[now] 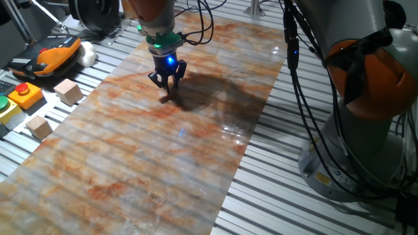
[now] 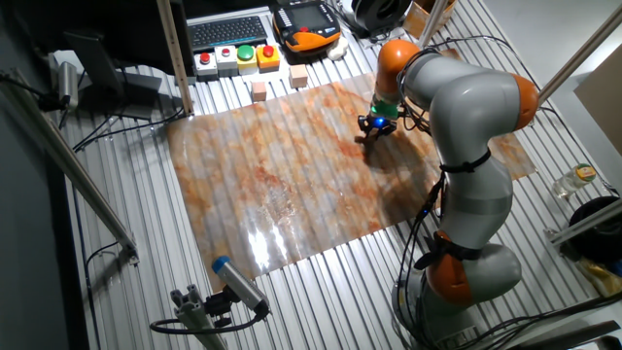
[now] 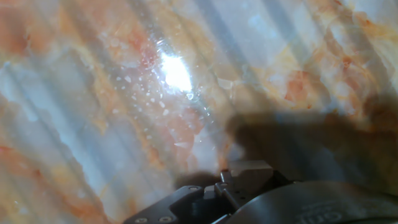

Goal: Hold a small block with the gripper and sweep it from left to right on the table

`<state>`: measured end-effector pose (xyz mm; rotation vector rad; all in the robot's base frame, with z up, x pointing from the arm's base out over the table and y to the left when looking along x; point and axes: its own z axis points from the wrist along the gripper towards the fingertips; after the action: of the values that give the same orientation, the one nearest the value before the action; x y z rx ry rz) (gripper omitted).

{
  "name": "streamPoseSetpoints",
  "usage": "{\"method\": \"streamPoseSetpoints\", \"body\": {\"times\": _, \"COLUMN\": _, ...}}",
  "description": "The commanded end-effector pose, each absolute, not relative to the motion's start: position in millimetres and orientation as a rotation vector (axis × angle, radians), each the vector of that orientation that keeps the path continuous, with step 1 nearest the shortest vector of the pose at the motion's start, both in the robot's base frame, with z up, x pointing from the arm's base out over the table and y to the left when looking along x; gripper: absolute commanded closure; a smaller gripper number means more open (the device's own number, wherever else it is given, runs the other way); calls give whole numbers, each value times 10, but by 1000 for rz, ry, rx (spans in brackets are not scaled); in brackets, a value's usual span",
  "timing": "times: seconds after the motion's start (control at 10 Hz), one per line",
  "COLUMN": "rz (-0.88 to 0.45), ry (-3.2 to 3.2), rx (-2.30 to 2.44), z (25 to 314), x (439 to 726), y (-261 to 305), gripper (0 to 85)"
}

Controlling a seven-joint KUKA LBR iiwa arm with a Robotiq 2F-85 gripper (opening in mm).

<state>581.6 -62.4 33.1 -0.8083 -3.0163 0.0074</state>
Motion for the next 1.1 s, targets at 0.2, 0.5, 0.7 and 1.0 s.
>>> {"method": "streamPoseSetpoints", "body": {"times": 0.2, "rz": -2, "ry": -3010, "rx": -814, "z": 327, "x": 5799, "y": -593, "gripper": 850}}
{"method": "streamPoseSetpoints", "body": {"times": 0.5, "rz": -4, "ry": -3007, "rx": -824, "z": 312, "x": 5782, "y": -564, "gripper": 850}}
{"method": "streamPoseSetpoints", "body": {"times": 0.7, "rz": -7, "ry": -3006, "rx": -826, "z": 305, "x": 5774, "y": -554, "gripper": 850}}
{"method": "streamPoseSetpoints", "body": {"times": 1.0, "rz": -4, "ry": -3009, "rx": -822, "z": 305, "x": 5774, "y": -554, "gripper": 850}}
